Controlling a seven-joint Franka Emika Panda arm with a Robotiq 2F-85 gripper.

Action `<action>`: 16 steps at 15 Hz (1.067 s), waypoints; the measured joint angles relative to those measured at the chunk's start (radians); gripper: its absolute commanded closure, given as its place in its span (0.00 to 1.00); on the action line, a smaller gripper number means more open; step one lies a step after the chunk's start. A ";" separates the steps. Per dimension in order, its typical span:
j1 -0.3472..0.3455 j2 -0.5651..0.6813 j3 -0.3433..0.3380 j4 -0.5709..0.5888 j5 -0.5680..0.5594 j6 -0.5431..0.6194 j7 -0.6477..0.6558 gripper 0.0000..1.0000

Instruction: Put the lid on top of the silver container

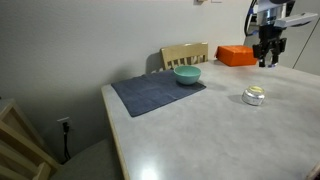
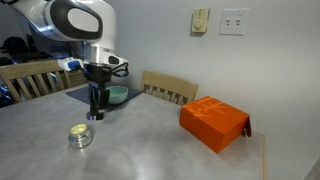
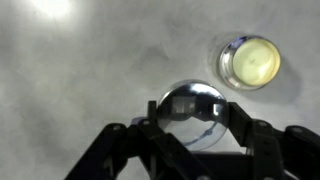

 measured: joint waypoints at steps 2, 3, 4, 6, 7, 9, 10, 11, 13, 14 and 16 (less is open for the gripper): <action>-0.009 -0.033 0.022 0.004 0.000 -0.090 -0.075 0.56; -0.010 -0.041 0.030 0.007 -0.002 -0.129 -0.100 0.56; -0.010 -0.043 0.037 0.012 -0.005 -0.160 -0.116 0.56; -0.010 -0.036 0.050 0.017 -0.024 -0.199 -0.130 0.56; -0.010 -0.028 0.055 0.019 -0.033 -0.211 -0.137 0.56; -0.010 0.001 0.065 0.032 -0.046 -0.221 -0.149 0.56; -0.009 0.024 0.072 0.044 -0.053 -0.226 -0.150 0.56; -0.008 0.049 0.079 0.058 -0.061 -0.231 -0.150 0.56; -0.004 0.104 0.092 0.094 -0.068 -0.242 -0.150 0.56; -0.003 0.128 0.099 0.111 -0.068 -0.246 -0.150 0.56; -0.004 0.161 0.110 0.136 -0.057 -0.245 -0.150 0.56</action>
